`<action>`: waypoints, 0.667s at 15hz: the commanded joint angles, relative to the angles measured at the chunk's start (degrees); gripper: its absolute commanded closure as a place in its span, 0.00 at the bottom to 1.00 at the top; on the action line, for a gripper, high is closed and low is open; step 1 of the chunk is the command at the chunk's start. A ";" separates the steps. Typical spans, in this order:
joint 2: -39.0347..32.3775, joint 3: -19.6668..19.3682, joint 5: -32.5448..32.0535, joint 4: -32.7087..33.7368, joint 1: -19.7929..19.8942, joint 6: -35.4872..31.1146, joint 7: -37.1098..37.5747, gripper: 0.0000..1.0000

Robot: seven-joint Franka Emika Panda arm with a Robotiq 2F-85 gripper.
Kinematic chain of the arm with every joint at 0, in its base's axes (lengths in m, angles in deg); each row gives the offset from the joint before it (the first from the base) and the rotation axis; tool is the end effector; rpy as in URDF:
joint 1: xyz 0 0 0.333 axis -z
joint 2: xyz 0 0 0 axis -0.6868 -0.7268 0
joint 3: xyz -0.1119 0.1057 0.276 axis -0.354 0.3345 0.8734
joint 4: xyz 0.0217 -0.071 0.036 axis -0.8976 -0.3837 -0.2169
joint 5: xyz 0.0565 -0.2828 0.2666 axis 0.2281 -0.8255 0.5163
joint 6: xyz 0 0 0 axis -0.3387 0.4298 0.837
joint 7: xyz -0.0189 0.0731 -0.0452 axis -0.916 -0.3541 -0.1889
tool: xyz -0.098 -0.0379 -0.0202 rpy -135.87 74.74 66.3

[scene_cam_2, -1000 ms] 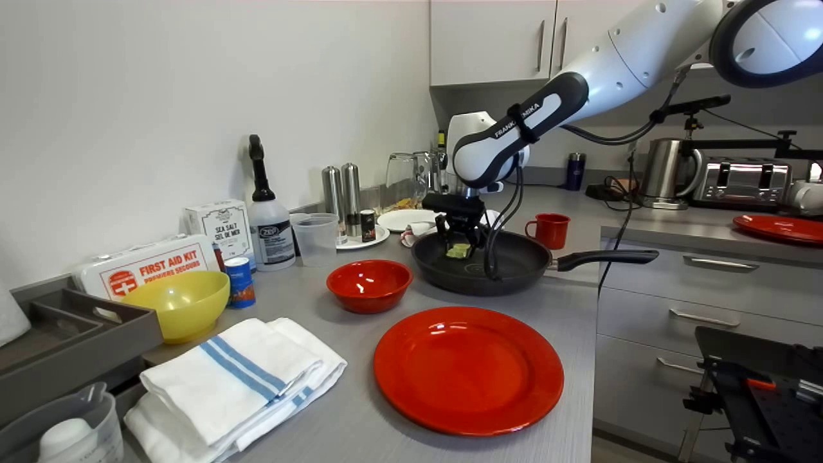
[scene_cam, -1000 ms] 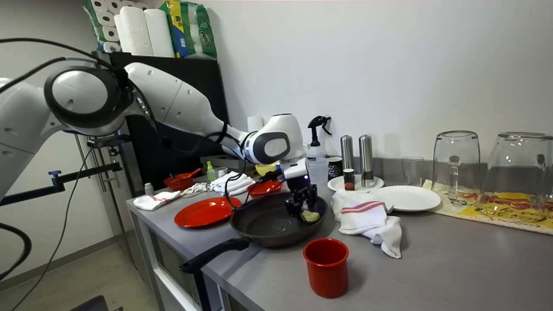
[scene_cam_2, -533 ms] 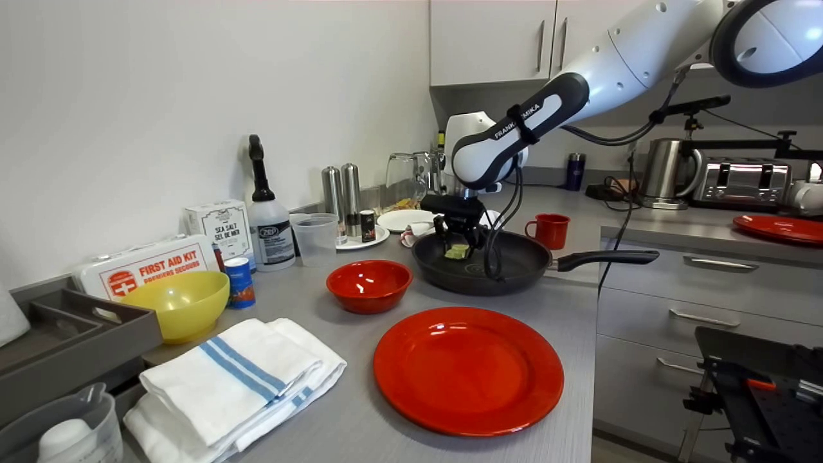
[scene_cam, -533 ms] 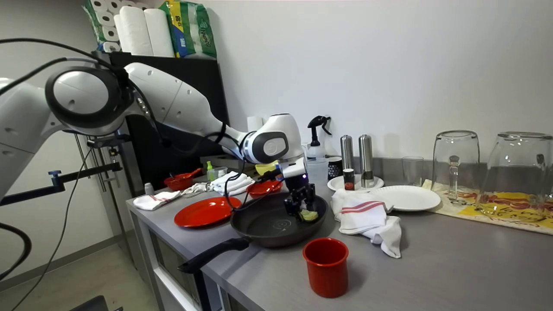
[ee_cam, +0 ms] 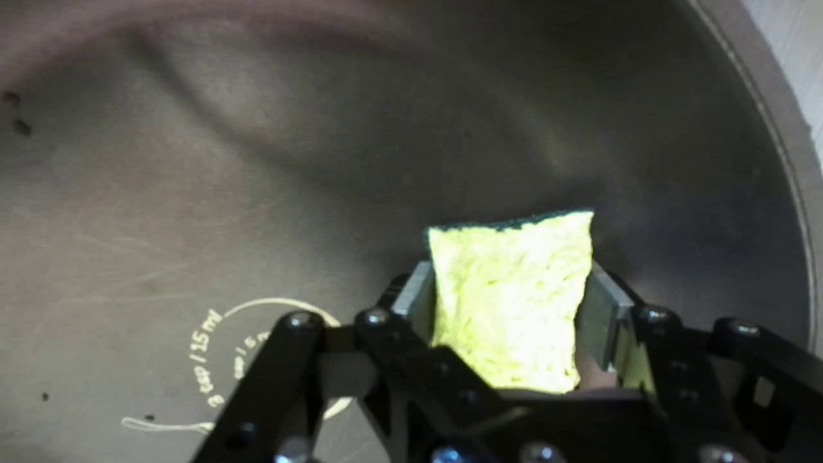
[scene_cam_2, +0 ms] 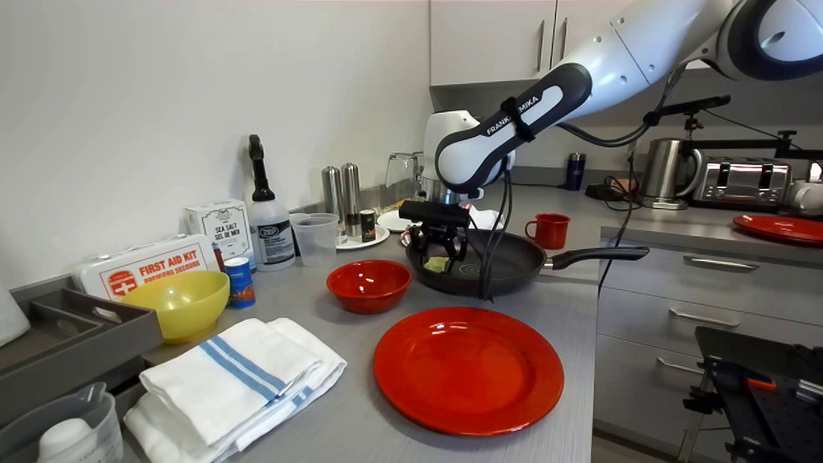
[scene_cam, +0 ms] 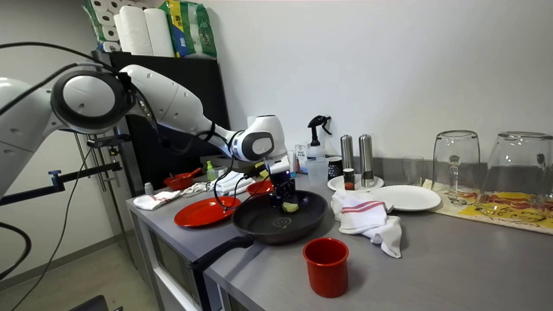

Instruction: Wipe the pan with the sponge

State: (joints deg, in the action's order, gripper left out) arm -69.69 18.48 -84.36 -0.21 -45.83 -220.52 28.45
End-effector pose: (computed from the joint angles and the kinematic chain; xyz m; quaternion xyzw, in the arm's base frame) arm 0.7263 -0.0502 0.2710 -0.7563 0.6515 -0.0581 0.0140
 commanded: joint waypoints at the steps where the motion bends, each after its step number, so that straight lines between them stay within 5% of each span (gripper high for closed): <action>1: -1.17 0.98 0.06 -0.57 -0.44 -0.20 -1.54 0.72; 10: -1.92 -3.39 -1.76 -0.92 0.50 -0.27 0.81 0.72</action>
State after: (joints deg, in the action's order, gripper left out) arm -69.78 16.99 -84.36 -0.25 -45.83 -220.52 27.84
